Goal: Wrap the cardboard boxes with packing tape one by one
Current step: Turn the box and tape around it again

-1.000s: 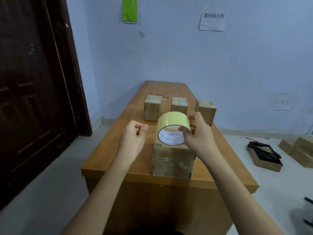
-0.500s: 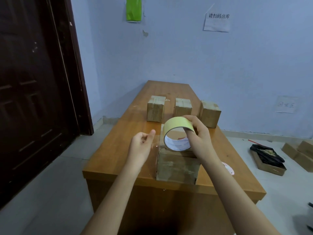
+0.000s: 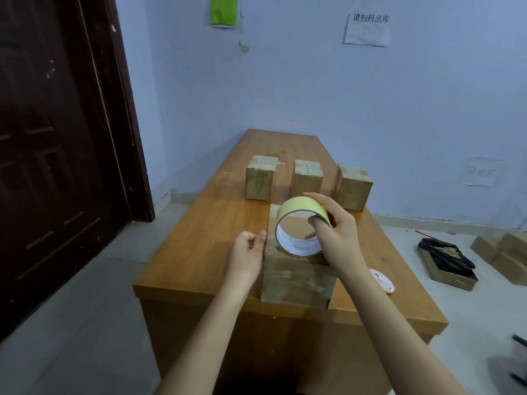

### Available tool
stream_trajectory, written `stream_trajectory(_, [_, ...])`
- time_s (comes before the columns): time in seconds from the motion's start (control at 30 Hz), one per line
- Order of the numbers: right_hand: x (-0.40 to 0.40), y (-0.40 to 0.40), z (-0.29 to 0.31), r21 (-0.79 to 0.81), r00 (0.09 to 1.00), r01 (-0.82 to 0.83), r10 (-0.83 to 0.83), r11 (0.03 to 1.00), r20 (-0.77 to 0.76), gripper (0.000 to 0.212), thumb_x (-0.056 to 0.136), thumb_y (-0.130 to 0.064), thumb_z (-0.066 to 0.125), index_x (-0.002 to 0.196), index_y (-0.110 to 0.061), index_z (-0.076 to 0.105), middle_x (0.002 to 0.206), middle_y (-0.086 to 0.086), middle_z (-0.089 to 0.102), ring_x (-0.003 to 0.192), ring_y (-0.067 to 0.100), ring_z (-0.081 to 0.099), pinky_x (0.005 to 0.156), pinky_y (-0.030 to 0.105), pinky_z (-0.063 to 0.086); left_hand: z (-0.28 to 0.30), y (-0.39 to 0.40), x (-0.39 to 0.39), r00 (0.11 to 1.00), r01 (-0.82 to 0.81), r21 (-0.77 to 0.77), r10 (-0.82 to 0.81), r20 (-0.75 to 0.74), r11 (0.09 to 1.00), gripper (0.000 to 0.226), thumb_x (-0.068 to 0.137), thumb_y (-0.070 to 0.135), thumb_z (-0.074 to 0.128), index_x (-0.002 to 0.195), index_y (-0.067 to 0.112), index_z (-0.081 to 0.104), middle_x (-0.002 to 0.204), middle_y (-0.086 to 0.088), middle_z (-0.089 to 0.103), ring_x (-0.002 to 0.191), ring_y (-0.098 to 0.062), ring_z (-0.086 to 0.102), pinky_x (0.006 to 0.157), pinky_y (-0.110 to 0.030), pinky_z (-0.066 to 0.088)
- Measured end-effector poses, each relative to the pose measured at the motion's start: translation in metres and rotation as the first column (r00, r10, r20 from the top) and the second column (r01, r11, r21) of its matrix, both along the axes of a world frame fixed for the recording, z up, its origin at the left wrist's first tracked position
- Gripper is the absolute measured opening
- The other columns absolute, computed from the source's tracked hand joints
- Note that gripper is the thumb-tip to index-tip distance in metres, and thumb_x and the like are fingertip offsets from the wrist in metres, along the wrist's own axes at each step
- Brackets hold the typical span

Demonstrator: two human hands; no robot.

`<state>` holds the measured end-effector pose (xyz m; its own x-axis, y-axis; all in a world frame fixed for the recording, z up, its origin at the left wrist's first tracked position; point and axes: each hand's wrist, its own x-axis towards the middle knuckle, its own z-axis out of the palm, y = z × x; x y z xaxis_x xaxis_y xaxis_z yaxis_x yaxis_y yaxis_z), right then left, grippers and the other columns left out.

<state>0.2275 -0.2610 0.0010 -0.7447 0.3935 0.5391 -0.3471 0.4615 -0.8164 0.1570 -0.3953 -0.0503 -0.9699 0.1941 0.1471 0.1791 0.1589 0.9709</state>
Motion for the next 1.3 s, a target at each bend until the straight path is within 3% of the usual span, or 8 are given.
stream_trajectory(0.33, [0.0,-0.002,-0.002,0.028,1.0,0.023,-0.024,0.999,0.021,0.05,0.077,-0.003,0.043,0.098,-0.046,0.059,0.088,-0.025,0.063,0.081,0.001,0.057,0.067,0.043,0.054,-0.003,0.002,0.001,0.999,-0.031,-0.298,0.018,-0.045,0.954,0.03,0.097,0.047,0.031,0.079,0.026,0.041,0.072,0.001,0.053,0.061,-0.015,0.049,0.054,-0.028,0.034])
stream_trajectory(0.5, [-0.001,0.0,-0.004,0.034,1.0,0.021,-0.021,0.999,-0.012,0.054,0.081,0.006,0.045,0.099,-0.043,0.06,0.089,-0.027,0.064,0.084,-0.002,0.057,0.064,0.025,0.051,-0.012,-0.001,0.012,0.976,0.096,0.004,-0.095,0.194,0.995,0.014,0.1,0.029,0.038,0.105,0.018,0.044,0.102,-0.001,0.057,0.085,-0.008,0.054,0.064,-0.024,0.041])
stream_trajectory(0.6, [-0.002,0.001,-0.005,0.042,0.999,0.033,-0.032,0.999,-0.023,0.051,0.082,0.006,0.047,0.102,-0.04,0.061,0.091,-0.025,0.064,0.09,-0.005,0.057,0.066,0.01,0.048,-0.012,-0.005,0.028,0.986,-0.127,0.023,0.129,-0.11,0.992,0.022,0.098,0.03,0.04,0.118,0.022,0.046,0.107,0.017,0.051,0.102,-0.006,0.053,0.079,-0.02,0.041])
stream_trajectory(0.7, [-0.002,0.001,-0.005,0.044,0.999,0.044,-0.044,0.998,-0.022,0.049,0.081,0.006,0.047,0.111,-0.03,0.062,0.099,-0.021,0.064,0.094,-0.005,0.057,0.073,0.013,0.05,-0.006,-0.004,0.047,0.921,-0.001,-0.111,-0.042,-0.387,0.994,0.054,0.092,0.055,0.031,0.139,0.029,0.033,0.13,0.028,0.036,0.121,0.009,0.035,0.096,-0.014,0.032])
stream_trajectory(0.83, [0.004,0.005,-0.005,0.254,0.977,0.17,-0.196,0.952,0.082,0.049,0.084,-0.011,0.058,0.13,-0.025,0.051,0.11,-0.017,0.056,0.092,-0.002,0.054,0.078,0.025,0.051,-0.011,-0.006,0.05,0.81,-0.163,-0.498,-0.173,-0.56,0.852,0.067,0.09,0.057,0.025,0.145,0.019,0.03,0.151,0.003,0.031,0.138,-0.007,0.025,0.114,-0.023,0.018])
stream_trajectory(1.0, [0.017,0.011,-0.01,0.651,0.852,0.146,-0.429,0.745,0.3,0.039,0.089,-0.045,0.054,0.119,-0.021,0.048,0.098,-0.004,0.051,0.092,0.012,0.048,0.062,0.021,0.036,-0.006,-0.012,0.045,0.723,-0.241,-0.474,-0.169,-0.67,0.847,0.066,0.089,0.056,0.034,0.135,0.01,0.048,0.141,-0.007,0.045,0.128,-0.006,0.022,0.108,-0.029,0.013])
stream_trajectory(1.13, [0.015,0.015,0.006,0.502,0.88,0.055,-0.279,0.863,0.384,0.01,0.093,-0.019,0.052,0.093,-0.016,0.043,0.081,-0.003,0.051,0.069,0.01,0.052,0.052,0.018,0.038,-0.004,-0.015,0.044,0.73,-0.242,-0.528,-0.205,-0.651,0.814,0.068,0.088,0.058,0.031,0.137,0.013,0.046,0.144,-0.003,0.04,0.129,-0.005,0.016,0.108,-0.027,0.011])
stream_trajectory(1.3, [0.033,0.035,0.01,0.002,0.941,0.053,-0.051,0.999,0.335,0.011,0.093,-0.007,0.052,0.091,-0.018,0.052,0.098,0.0,0.064,0.095,0.013,0.063,0.076,0.03,0.053,0.002,-0.019,0.039,0.737,-0.191,-0.599,-0.289,-0.61,0.778,0.067,0.087,0.062,0.026,0.143,0.025,0.035,0.151,0.009,0.028,0.137,-0.002,0.011,0.109,-0.022,0.001])
